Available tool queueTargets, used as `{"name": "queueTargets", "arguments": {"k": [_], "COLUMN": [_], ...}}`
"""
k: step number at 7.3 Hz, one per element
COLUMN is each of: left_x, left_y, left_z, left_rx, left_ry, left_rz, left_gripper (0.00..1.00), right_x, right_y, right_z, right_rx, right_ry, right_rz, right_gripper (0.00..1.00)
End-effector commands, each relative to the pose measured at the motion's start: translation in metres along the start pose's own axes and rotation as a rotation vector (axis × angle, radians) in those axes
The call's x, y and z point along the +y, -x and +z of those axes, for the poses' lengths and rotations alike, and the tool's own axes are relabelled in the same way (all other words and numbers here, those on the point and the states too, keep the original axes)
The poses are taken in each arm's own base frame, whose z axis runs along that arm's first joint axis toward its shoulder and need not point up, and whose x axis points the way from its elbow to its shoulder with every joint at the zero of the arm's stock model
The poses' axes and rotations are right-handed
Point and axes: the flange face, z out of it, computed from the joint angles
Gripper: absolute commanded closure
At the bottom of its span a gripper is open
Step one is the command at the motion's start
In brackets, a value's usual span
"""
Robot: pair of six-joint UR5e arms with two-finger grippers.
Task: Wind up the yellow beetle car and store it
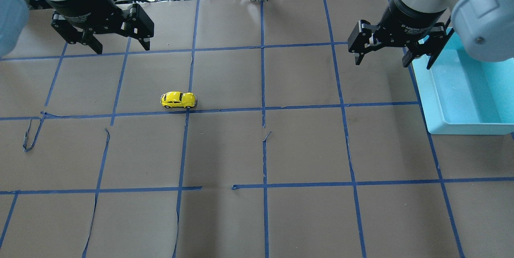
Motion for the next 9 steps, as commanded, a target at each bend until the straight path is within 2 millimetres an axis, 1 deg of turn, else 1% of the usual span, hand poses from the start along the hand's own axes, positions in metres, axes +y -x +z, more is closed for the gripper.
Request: {"name": "queueTargets", "arguments": {"k": [1,3,4,5,7,8,9], "left_x": [-0.002,-0.005,-0.005,-0.004,-0.007,-0.005,-0.005], "left_y": [0.003,0.003,0.004,0.004,0.001,0.002,0.001], "left_z": [0.003,0.007,-0.001,0.005,0.011,0.002,0.003], "left_rx": [0.0,-0.003,0.0,-0.008,-0.001,-0.006,-0.001], "left_ry": [-0.001,0.005,-0.01,0.002,0.013,-0.004,-0.001], "left_rz": [-0.003,-0.003,-0.006,-0.005,-0.001,0.0,0.0], "left_gripper": [0.0,0.0,0.0,0.0,0.0,0.0,0.0], "right_x": [0.001,0.0,0.0,0.0,0.0,0.0,0.001], "right_y": [0.0,0.0,0.0,-0.001,0.0,0.0,0.0], "right_z": [-0.001,0.0,-0.001,-0.001,0.0,-0.001,-0.001], "right_rx": [0.001,0.001,0.001,0.003,0.001,0.001,0.001], "right_ry": [0.0,0.0,-0.002,0.0,0.0,-0.002,0.0], "right_rz": [0.001,-0.001,-0.001,0.001,-0.001,-0.001,-0.001], "right_gripper": [0.0,0.0,0.0,0.0,0.0,0.0,0.0]}}
